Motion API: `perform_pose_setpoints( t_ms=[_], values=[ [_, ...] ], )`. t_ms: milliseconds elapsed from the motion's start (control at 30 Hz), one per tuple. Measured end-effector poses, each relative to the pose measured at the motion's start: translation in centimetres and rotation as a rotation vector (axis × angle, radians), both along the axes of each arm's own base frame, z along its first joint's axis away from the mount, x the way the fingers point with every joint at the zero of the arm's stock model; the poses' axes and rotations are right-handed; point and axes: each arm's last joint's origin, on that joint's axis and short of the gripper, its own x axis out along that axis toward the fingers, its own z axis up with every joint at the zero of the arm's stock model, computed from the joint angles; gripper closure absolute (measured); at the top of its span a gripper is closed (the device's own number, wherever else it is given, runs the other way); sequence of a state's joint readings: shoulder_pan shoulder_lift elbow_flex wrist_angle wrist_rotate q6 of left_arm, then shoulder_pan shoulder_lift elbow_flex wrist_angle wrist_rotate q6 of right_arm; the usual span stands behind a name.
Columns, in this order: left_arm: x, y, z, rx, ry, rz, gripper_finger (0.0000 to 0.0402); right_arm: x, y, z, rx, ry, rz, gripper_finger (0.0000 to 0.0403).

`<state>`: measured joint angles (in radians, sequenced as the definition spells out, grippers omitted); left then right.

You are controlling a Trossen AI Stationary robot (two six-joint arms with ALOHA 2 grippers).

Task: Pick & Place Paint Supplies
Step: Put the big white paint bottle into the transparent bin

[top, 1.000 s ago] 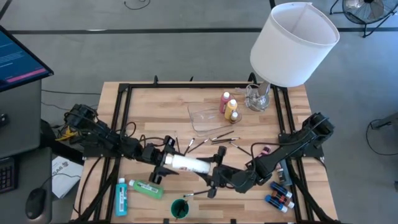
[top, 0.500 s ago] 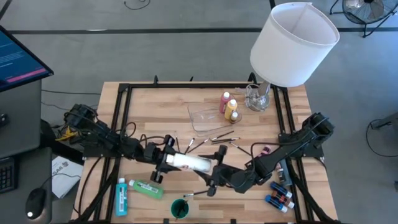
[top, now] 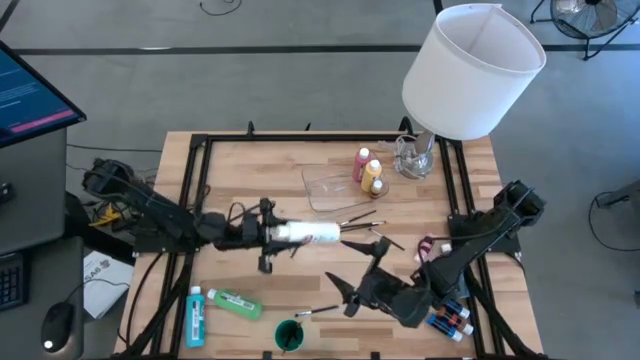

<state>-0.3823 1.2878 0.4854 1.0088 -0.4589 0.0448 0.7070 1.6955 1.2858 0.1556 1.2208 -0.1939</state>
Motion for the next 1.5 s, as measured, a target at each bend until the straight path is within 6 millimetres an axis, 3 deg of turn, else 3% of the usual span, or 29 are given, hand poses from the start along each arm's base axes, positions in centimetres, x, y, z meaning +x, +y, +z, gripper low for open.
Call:
perform_pose_setpoints(
  t_ms=[267, 400, 633, 767, 967, 1200, 1333, 1500],
  values=[
    [2.3, 5.7, 3.7, 0.054, 0.28, 0.203, 0.0284, -1.3, 0.6, 0.1, -0.007, 0.011, -0.008, 0.0027],
    [3.6, 9.1, 5.0, 0.039, 0.305, 0.208, 0.0294, -1.7, 1.0, 0.2, -0.016, 0.019, 0.005, 0.0027],
    [6.4, 14.6, 3.9, -0.04, 0.362, 0.172, 0.0303, -3.3, 2.2, 0.3, -0.041, 0.016, -0.004, 0.0027],
    [9.0, 16.2, 2.0, -0.047, 0.438, 0.159, 0.0303, -3.9, 2.4, 0.0, 0.009, 0.017, 0.034, 0.0027],
    [12.3, 16.9, 1.4, -0.033, 0.454, 0.148, 0.0306, -5.3, -0.5, -1.4, 0.149, -0.03, 0.174, 0.0027],
    [13.3, 18.4, 0.8, -0.078, 0.459, 0.3, 0.0309, -9.3, -5.8, -3.0, 0.314, -0.317, 0.697, 0.0027],
    [13.9, 19.7, -0.6, -0.144, 0.478, 0.338, 0.031, -10.7, -7.4, -3.8, 0.346, -0.34, 0.711, 0.0027],
    [15.0, 20.9, -3.1, -0.165, 0.533, 0.355, 0.031, -10.8, -7.6, -3.8, 0.331, -0.336, 0.711, 0.0027]
  ],
)
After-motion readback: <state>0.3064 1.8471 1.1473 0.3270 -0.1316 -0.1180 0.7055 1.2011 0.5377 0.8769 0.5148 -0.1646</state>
